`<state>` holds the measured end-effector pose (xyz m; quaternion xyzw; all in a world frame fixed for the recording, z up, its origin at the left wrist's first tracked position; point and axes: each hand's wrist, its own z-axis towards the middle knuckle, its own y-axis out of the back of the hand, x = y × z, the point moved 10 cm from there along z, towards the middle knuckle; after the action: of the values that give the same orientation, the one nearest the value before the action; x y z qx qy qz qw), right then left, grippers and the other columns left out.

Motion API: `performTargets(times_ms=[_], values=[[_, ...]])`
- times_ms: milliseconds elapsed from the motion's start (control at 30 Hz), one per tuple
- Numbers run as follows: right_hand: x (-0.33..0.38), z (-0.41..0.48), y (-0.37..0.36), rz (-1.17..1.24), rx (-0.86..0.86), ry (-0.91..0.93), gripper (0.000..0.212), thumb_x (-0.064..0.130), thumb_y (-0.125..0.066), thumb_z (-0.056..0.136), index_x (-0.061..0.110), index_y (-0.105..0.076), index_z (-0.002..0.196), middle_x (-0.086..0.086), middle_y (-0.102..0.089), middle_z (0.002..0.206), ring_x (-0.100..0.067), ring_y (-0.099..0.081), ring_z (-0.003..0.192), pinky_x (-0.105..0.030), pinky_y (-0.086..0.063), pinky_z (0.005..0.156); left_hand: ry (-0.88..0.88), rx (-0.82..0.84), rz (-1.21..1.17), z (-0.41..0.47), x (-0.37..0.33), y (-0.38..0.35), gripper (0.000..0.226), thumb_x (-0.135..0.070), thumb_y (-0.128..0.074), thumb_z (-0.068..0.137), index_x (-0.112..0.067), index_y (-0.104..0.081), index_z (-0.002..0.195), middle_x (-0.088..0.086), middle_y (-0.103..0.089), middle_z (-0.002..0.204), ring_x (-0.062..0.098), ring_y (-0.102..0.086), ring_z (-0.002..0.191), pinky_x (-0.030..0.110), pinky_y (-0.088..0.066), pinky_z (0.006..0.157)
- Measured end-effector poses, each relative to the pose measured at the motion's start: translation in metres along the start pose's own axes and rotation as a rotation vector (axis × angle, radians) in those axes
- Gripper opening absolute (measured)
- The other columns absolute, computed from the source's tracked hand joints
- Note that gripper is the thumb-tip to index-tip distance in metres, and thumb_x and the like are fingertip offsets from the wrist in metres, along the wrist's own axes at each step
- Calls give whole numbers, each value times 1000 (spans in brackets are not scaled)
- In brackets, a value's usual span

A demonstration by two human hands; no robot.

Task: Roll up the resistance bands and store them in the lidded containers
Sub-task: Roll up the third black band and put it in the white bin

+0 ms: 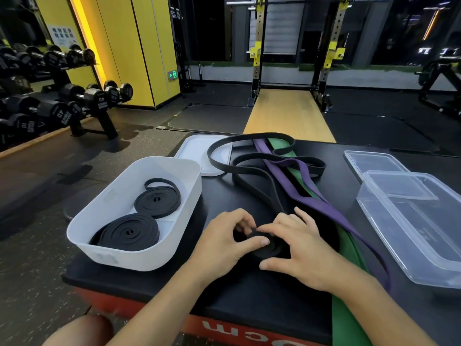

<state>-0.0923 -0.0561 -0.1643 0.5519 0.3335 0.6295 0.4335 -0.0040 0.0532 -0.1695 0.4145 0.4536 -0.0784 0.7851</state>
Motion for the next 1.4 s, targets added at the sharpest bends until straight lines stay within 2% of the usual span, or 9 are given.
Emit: performTargets(times_ms=[200,400,600,667,733,900,1100,1267,1400], values=[[4,2,7,-119,-95,-50,71,95,-55,58,40,-50,102,25,-41,93,2,-43,98,-31,3,123,-39,-6,71,-2,-5,0,28,-62,-76,76,-40,-67,93,-23,-67,95,1,-56,103,15,-43,84],[11,5,9,-288,-192,-81,70,99,-51,59,34,-45,86,15,-35,86,-9,-39,85,-40,-19,119,-57,55,69,0,-6,-4,38,-65,-77,74,-49,-73,108,-25,-66,99,-1,-54,104,19,-39,86],[-3,1,6,63,-59,-8,68,77,-75,62,39,-54,113,25,-43,110,0,-44,109,-26,-38,100,50,70,-101,0,2,-2,46,-44,-90,73,-44,-59,107,-17,-73,94,5,-64,100,28,-47,94],[-6,-3,3,213,7,21,83,61,-76,70,43,-45,144,32,-46,131,5,-40,132,-28,-28,118,53,70,-110,-1,0,-1,46,-37,-92,75,-42,-58,107,-16,-74,92,3,-65,98,25,-46,93],[-7,-4,2,228,34,33,85,56,-72,74,47,-37,151,33,-49,138,6,-32,142,-28,-4,126,53,73,-112,-1,-1,-1,46,-35,-92,76,-41,-58,107,-16,-74,92,3,-65,99,25,-45,93],[-5,-4,2,68,11,4,75,74,-57,71,57,-36,141,32,-48,123,10,-33,134,-27,10,124,46,62,-56,-2,0,-2,41,-45,-88,77,-41,-58,105,-20,-71,98,3,-61,104,28,-46,94],[-2,3,7,-112,-35,-24,81,92,-51,65,44,-56,131,29,-43,99,8,-36,113,-37,10,126,13,8,13,-1,0,1,20,-50,-81,84,-40,-71,98,-23,-68,97,-1,-60,105,20,-46,91],[11,10,16,-299,-144,-73,80,105,-44,55,31,-50,85,20,-44,78,-3,-44,89,-42,-4,126,11,37,-16,0,0,-2,23,-46,-84,81,-40,-74,101,-26,-68,100,0,-60,107,22,-47,94],[14,9,15,-342,-112,-128,80,105,-46,53,30,-47,82,16,-46,72,-10,-44,86,-31,-16,115,44,36,-78,1,4,1,21,-40,-88,79,-41,-76,97,-25,-72,99,-1,-65,105,24,-50,95]])
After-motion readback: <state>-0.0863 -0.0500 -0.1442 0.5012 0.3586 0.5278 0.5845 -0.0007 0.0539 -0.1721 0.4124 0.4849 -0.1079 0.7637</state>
